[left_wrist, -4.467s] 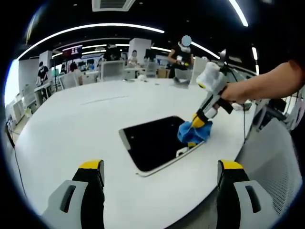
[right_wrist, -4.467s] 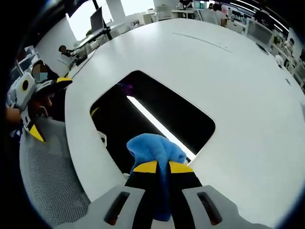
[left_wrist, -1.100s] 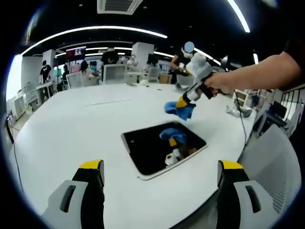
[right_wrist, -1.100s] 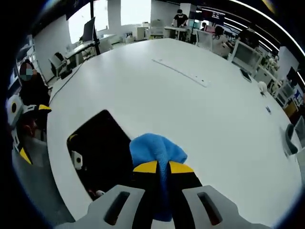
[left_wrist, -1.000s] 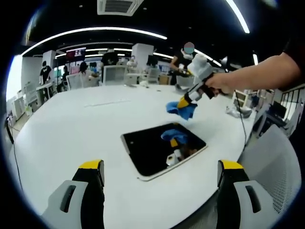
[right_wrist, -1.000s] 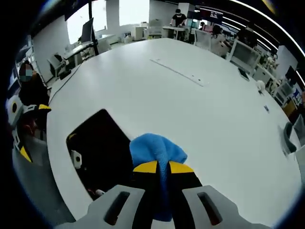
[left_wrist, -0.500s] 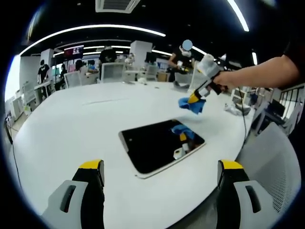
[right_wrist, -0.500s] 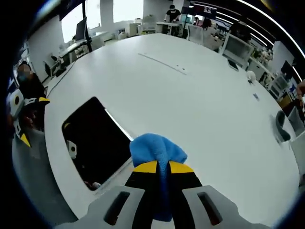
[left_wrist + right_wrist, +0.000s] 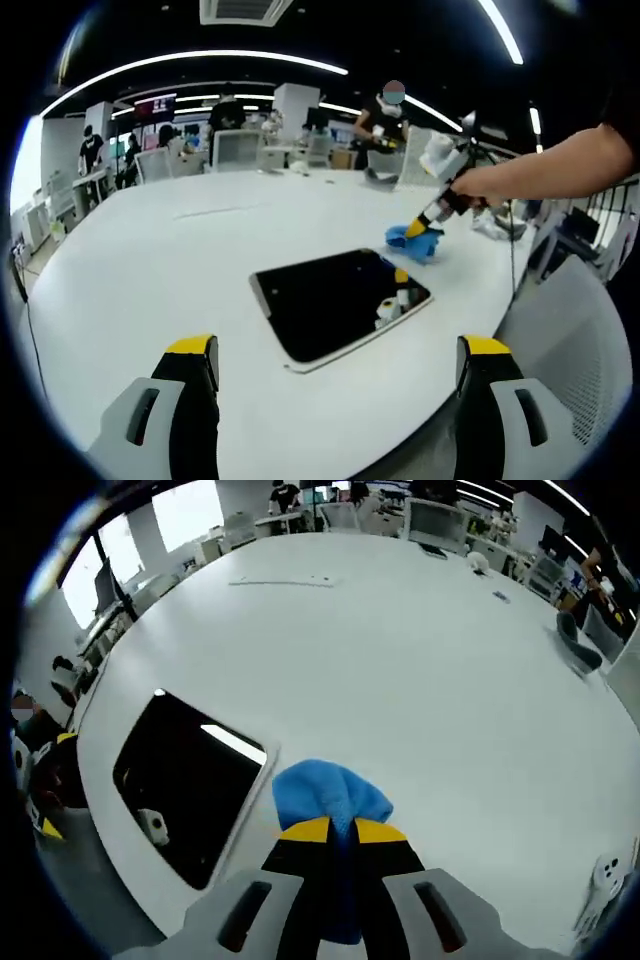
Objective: Wipe the mirror surface with the cleaning cloth until all visible marks leave the cleaned area.
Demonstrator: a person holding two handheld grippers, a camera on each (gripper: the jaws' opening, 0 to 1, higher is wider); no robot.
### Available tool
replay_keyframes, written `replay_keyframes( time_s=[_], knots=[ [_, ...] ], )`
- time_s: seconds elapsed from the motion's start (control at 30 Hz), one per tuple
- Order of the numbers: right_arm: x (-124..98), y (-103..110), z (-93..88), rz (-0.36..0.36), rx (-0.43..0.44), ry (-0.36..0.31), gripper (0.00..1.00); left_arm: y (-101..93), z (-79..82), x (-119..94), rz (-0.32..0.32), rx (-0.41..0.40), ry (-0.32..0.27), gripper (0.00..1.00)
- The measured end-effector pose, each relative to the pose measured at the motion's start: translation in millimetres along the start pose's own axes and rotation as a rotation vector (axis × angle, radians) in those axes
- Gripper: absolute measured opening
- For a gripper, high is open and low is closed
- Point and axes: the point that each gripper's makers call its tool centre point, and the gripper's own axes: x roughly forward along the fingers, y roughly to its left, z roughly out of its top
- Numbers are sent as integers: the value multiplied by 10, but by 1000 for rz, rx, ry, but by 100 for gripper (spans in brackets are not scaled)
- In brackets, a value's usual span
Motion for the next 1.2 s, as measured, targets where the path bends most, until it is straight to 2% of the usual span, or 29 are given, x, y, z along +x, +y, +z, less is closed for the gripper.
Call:
replay_keyframes(
  time_s=[0.13,0.27,0.47,0.6,0.7,0.8,0.9,0.93,1.0,1.07,1.1,1.13,1.2],
  knots=[
    [86,-19,-68,-1,18,3,3,-5,-10,8,1,2,8,99],
    [130,-17,-117,-9,-19,-3,3,15,-2,3,8,-4,2,99],
    [145,-39,-79,-9,-68,-16,5,0,-10,0,4,3,6,99],
    [127,-99,-64,-52,-162,-45,15,-10,-34,0,-1,6,18,99],
    [121,-140,-72,-44,-129,-66,20,-1,-57,1,5,3,30,99],
    [116,-155,-69,-28,-140,-77,30,-15,-61,7,-2,6,35,99],
    [100,-185,-60,-19,-149,-84,57,-42,-22,11,-18,7,14,100],
    [65,-169,-16,-8,-143,-106,65,-40,-15,8,-18,5,10,100],
    [-84,-117,152,-11,-161,-199,71,12,0,-7,12,8,2,100],
    [-242,-86,197,-25,-133,-237,79,30,29,-10,20,16,-13,100],
    [-358,-12,270,-9,-120,-294,83,10,26,0,9,17,-12,100],
    [-438,34,314,-1,-119,-335,88,-73,-3,23,-34,7,5,100],
    [-607,126,323,1,-143,-412,92,-152,-13,33,-78,15,10,100]
  ],
)
